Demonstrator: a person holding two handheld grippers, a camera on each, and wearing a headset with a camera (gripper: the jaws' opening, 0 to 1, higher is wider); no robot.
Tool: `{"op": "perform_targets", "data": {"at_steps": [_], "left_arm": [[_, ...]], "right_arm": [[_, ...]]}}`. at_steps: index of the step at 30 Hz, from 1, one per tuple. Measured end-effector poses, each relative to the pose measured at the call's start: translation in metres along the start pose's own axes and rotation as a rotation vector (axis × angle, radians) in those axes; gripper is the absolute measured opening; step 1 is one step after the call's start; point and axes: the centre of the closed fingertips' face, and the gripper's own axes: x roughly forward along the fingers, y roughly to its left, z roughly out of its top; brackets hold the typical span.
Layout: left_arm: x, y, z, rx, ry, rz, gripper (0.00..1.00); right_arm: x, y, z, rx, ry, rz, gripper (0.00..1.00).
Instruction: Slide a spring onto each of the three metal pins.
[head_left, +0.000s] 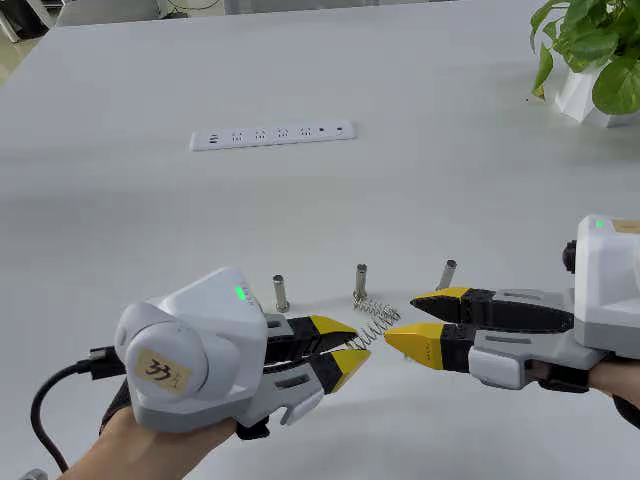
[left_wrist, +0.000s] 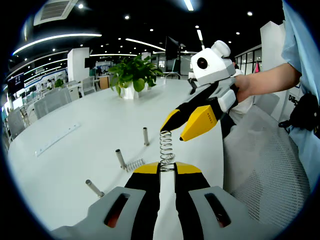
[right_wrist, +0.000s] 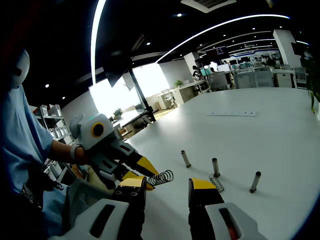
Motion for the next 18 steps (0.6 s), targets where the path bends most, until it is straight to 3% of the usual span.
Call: {"op": "perform_targets", "data": {"at_steps": [11, 18], "left_arm": [[-0.002, -0.001, 0.008, 0.012, -0.036, 0.002, 0.06], [-0.002, -0.002, 0.011, 0.019, -0.050, -0.001, 0.06]], "right_arm": [[0.000, 0.005, 0.008, 0.105, -0.071, 0.049, 0.11], [0.000, 0.009, 0.012, 0.148, -0.099, 0.070, 0.08]]}}
